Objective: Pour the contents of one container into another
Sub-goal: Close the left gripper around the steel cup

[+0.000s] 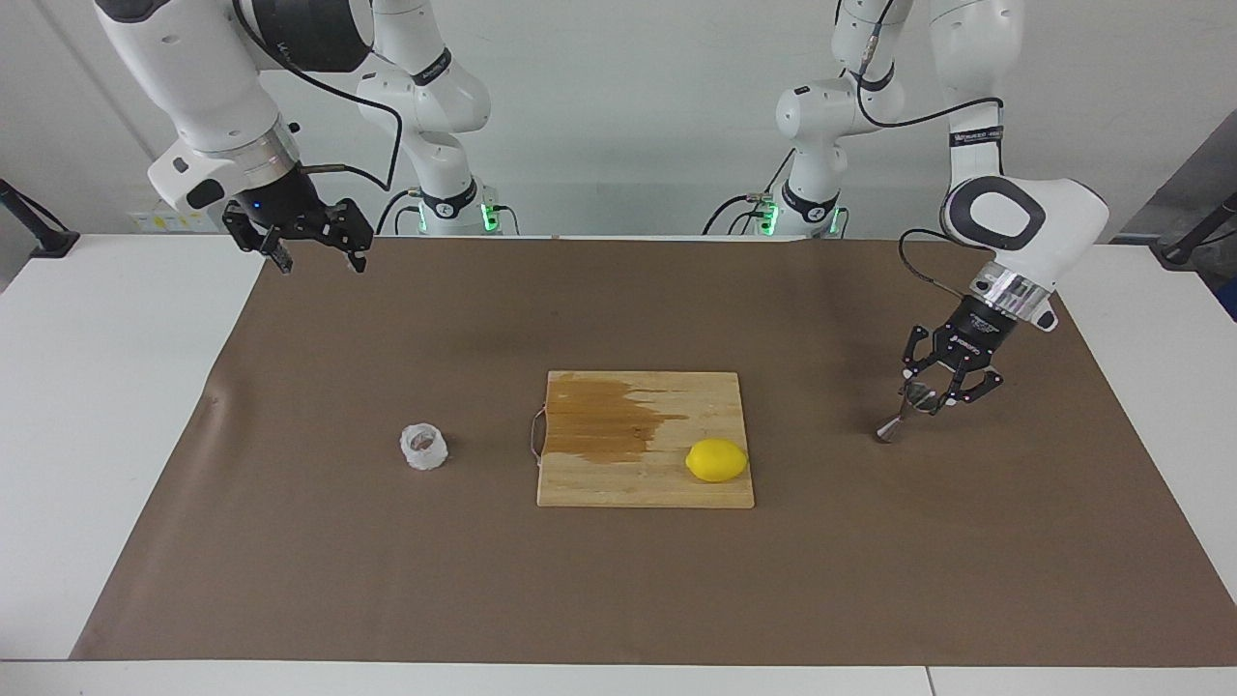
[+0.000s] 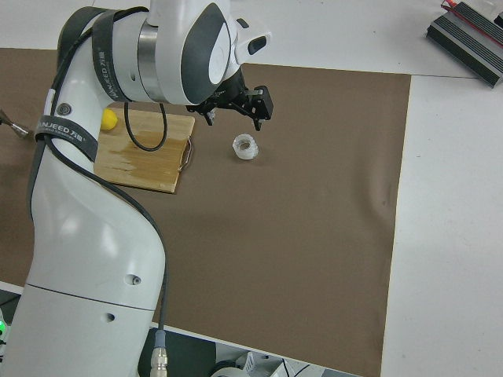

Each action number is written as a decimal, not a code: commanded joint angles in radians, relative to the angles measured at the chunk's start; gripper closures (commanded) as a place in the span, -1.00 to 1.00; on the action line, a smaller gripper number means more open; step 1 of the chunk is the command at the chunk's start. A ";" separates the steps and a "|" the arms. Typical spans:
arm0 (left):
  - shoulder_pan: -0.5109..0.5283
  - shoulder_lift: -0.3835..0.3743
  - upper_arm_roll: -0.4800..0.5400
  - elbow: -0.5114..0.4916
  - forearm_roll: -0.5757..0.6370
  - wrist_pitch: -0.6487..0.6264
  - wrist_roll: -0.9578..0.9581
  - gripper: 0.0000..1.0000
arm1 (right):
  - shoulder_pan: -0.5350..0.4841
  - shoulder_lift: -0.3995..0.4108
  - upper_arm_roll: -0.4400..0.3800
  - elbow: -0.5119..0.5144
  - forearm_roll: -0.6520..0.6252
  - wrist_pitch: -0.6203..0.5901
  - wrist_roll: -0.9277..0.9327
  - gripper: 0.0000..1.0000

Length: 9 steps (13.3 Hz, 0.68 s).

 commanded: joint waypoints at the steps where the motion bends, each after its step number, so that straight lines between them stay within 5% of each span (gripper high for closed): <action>1: 0.009 0.002 0.000 0.023 -0.017 -0.030 0.017 1.00 | -0.015 -0.009 0.006 -0.002 0.018 -0.012 -0.026 -1.00; 9: -0.013 -0.030 -0.017 0.061 -0.013 -0.079 0.019 1.00 | -0.015 -0.009 0.006 -0.002 0.018 -0.012 -0.026 -1.00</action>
